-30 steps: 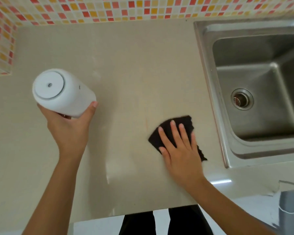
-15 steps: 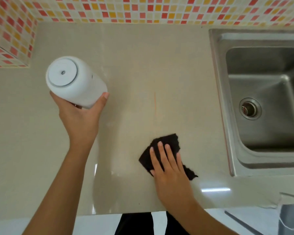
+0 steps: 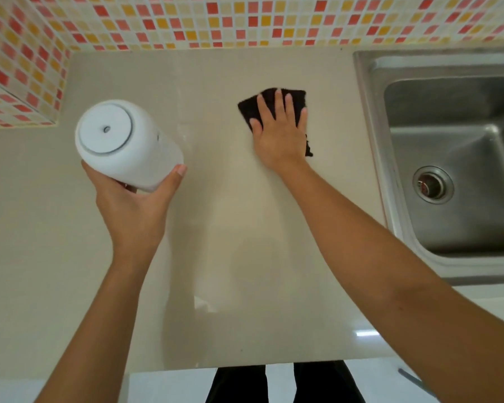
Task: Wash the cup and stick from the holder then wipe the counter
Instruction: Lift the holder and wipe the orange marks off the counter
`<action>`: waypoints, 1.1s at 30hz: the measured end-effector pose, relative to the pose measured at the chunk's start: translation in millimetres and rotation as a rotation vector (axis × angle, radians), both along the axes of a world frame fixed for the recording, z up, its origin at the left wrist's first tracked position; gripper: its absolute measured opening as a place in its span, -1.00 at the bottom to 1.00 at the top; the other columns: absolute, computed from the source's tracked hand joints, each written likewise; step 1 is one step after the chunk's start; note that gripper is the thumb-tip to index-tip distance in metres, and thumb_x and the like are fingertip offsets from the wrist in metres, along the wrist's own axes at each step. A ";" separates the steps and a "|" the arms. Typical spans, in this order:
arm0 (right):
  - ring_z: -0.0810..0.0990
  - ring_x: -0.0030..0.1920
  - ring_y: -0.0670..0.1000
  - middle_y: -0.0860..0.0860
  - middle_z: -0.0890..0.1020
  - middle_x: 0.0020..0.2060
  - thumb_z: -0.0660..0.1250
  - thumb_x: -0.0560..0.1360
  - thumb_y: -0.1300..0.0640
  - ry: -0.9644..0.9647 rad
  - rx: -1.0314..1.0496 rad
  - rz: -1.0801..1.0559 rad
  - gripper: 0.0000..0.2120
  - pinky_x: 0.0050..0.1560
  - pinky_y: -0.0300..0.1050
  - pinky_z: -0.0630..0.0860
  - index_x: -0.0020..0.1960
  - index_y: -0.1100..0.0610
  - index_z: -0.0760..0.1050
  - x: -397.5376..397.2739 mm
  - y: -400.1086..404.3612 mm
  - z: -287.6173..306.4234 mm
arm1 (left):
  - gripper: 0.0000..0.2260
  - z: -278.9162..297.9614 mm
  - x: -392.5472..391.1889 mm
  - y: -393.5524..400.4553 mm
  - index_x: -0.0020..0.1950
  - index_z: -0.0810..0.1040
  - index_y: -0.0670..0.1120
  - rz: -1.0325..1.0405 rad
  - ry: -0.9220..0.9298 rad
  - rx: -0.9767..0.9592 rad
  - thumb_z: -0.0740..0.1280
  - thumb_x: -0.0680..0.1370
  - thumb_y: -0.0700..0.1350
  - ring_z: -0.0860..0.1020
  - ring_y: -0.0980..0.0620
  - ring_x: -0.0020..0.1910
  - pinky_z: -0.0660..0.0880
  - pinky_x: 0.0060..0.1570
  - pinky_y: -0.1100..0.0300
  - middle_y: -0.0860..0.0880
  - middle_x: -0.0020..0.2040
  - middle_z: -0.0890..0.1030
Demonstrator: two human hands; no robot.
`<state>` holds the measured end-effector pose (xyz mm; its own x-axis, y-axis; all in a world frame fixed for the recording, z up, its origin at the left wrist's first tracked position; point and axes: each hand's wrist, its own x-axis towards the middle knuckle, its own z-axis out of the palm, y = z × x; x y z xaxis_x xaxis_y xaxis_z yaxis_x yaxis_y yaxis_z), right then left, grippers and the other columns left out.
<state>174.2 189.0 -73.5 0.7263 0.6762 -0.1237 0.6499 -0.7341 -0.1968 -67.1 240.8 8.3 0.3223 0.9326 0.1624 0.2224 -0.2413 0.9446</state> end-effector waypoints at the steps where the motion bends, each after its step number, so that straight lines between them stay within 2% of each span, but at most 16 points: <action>1: -0.06 0.56 0.12 0.10 0.02 0.57 -0.11 0.65 -0.12 -0.017 0.012 -0.009 -0.48 0.51 0.19 -0.16 0.58 -0.02 0.01 -13.6 -8.8 -3.2 | -0.17 1.2 -1.7 -0.5 0.47 0.19 -0.17 0.002 0.002 0.001 0.58 0.36 -0.05 0.49 0.18 0.28 0.46 0.28 0.10 0.09 0.32 0.47; 4: 0.07 0.54 0.17 0.15 0.15 0.54 -0.01 0.63 -0.09 -0.058 0.134 0.052 -0.49 0.49 0.22 -0.01 0.55 0.02 0.16 -102.0 -53.4 -3.0 | -0.23 5.8 -5.1 0.6 0.45 0.24 -0.18 0.050 -0.024 -0.002 0.57 0.37 -0.08 0.48 0.14 0.29 0.47 0.28 0.11 -0.02 0.36 0.46; 6: 0.10 0.53 0.18 0.15 0.17 0.53 0.03 0.61 -0.08 -0.019 0.170 0.179 -0.49 0.48 0.25 0.03 0.54 0.02 0.18 -176.1 -82.6 -1.1 | -0.26 9.7 -4.4 4.4 0.44 0.26 -0.18 0.074 -0.047 -0.007 0.56 0.38 -0.09 0.48 0.13 0.30 0.48 0.26 0.17 -0.05 0.36 0.46; 8: 0.12 0.53 0.16 0.13 0.18 0.53 0.04 0.61 -0.09 0.033 0.156 0.330 -0.49 0.49 0.26 0.04 0.54 0.00 0.18 -205.1 -84.1 -0.9 | -0.26 11.7 -2.8 10.5 0.45 0.27 -0.16 0.079 -0.033 0.006 0.56 0.38 -0.08 0.48 0.13 0.29 0.48 0.26 0.16 -0.04 0.36 0.47; 11: 0.20 0.51 0.12 0.08 0.26 0.51 0.06 0.60 -0.12 -0.023 0.172 0.407 -0.52 0.47 0.25 0.08 0.50 -0.06 0.27 -150.1 -36.8 -11.1 | -0.23 9.4 -0.2 17.0 0.46 0.26 -0.10 0.081 -0.001 0.006 0.57 0.36 -0.03 0.49 0.16 0.27 0.48 0.27 0.09 0.01 0.35 0.48; 13: 0.26 0.49 0.10 0.07 0.31 0.48 0.03 0.59 -0.13 -0.073 0.176 0.251 -0.52 0.46 0.23 0.09 0.47 -0.07 0.33 -85.4 -11.0 -15.0 | -0.22 7.4 3.3 15.9 0.46 0.24 -0.08 0.081 0.001 -0.010 0.57 0.36 -0.01 0.49 0.19 0.26 0.47 0.28 0.09 0.04 0.35 0.47; 17: -0.01 0.56 0.05 0.01 0.05 0.57 -0.07 0.64 -0.13 -0.049 0.032 -0.092 -0.51 0.51 0.16 -0.12 0.56 -0.09 0.06 33.3 -37.1 -10.5 | -0.21 4.8 6.6 15.3 0.47 0.22 -0.08 0.070 -0.001 -0.032 0.57 0.37 -0.03 0.48 0.18 0.27 0.46 0.29 0.08 0.05 0.35 0.47; 19: -0.04 0.56 0.08 0.06 0.03 0.57 -0.10 0.65 -0.12 -0.059 0.057 -0.242 -0.49 0.51 0.17 -0.13 0.57 -0.05 0.02 48.3 -56.4 -6.2 | -0.21 4.5 5.9 16.8 0.48 0.22 -0.07 0.053 0.012 -0.033 0.57 0.37 -0.04 0.48 0.20 0.27 0.46 0.29 0.12 0.06 0.35 0.46; 21: 0.03 0.55 0.14 0.12 0.09 0.56 -0.06 0.65 -0.09 -0.082 0.094 -0.333 -0.49 0.51 0.19 -0.06 0.57 0.00 0.08 12.1 -50.5 -6.4 | -0.21 4.2 6.5 18.3 0.48 0.21 -0.06 0.049 0.023 -0.035 0.56 0.37 -0.06 0.47 0.23 0.26 0.45 0.29 0.15 0.07 0.35 0.46; 22: 0.11 0.53 0.17 0.15 0.15 0.54 -0.03 0.63 -0.07 -0.096 0.118 -0.314 -0.49 0.49 0.22 0.02 0.55 0.02 0.15 -24.5 -45.2 -6.2 | -0.21 4.6 8.2 18.8 0.48 0.21 -0.05 0.046 0.027 -0.038 0.56 0.37 -0.06 0.47 0.24 0.25 0.45 0.29 0.16 0.08 0.34 0.46; 24: 0.21 0.50 0.20 0.17 0.25 0.50 0.00 0.59 -0.06 -0.091 0.162 -0.087 -0.49 0.46 0.25 0.12 0.51 0.04 0.25 -106.5 -37.8 -6.9 | -0.20 5.4 11.6 23.0 0.48 0.21 -0.05 0.041 0.036 -0.034 0.57 0.36 -0.06 0.47 0.24 0.25 0.46 0.28 0.17 0.08 0.34 0.47; 26: 0.18 0.52 0.15 0.12 0.24 0.51 0.00 0.60 -0.06 -0.051 0.173 0.125 -0.50 0.49 0.23 0.07 0.52 0.00 0.24 -142.8 -31.3 -3.3 | -0.20 7.4 12.4 31.9 0.48 0.22 -0.05 0.033 0.055 -0.028 0.57 0.36 -0.04 0.47 0.23 0.26 0.46 0.27 0.20 0.09 0.34 0.47; 28: 0.11 0.54 0.11 0.08 0.19 0.54 0.00 0.63 -0.08 -0.018 0.185 0.177 -0.52 0.51 0.19 -0.03 0.53 -0.04 0.20 -104.9 0.2 -0.5 | -0.19 10.8 9.8 43.8 0.48 0.21 -0.05 0.018 0.079 -0.012 0.57 0.36 -0.03 0.47 0.24 0.26 0.46 0.26 0.21 0.09 0.34 0.47; 31: -0.09 0.56 0.08 0.04 0.00 0.57 -0.09 0.65 -0.11 0.026 0.069 0.115 -0.50 0.51 0.16 -0.19 0.57 -0.08 0.01 -15.5 65.4 3.8 | -0.17 13.3 0.2 60.1 0.49 0.19 -0.08 -0.013 0.122 0.018 0.57 0.36 -0.02 0.46 0.29 0.25 0.46 0.20 0.34 0.11 0.34 0.46; 33: -0.13 0.56 0.11 0.05 -0.04 0.58 -0.13 0.65 -0.11 0.035 0.008 0.087 -0.49 0.50 0.18 -0.21 0.58 -0.07 -0.04 -0.9 84.2 -0.2 | -0.18 11.9 -7.0 65.8 0.49 0.19 -0.10 0.004 0.129 0.031 0.57 0.36 -0.01 0.46 0.33 0.23 0.44 0.17 0.39 0.12 0.32 0.46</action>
<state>173.3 273.1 -73.7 0.6599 0.7379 -0.1418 0.7041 -0.6731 -0.2262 -74.0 306.5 20.2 0.3390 0.9291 0.1482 0.3428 -0.2686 0.9002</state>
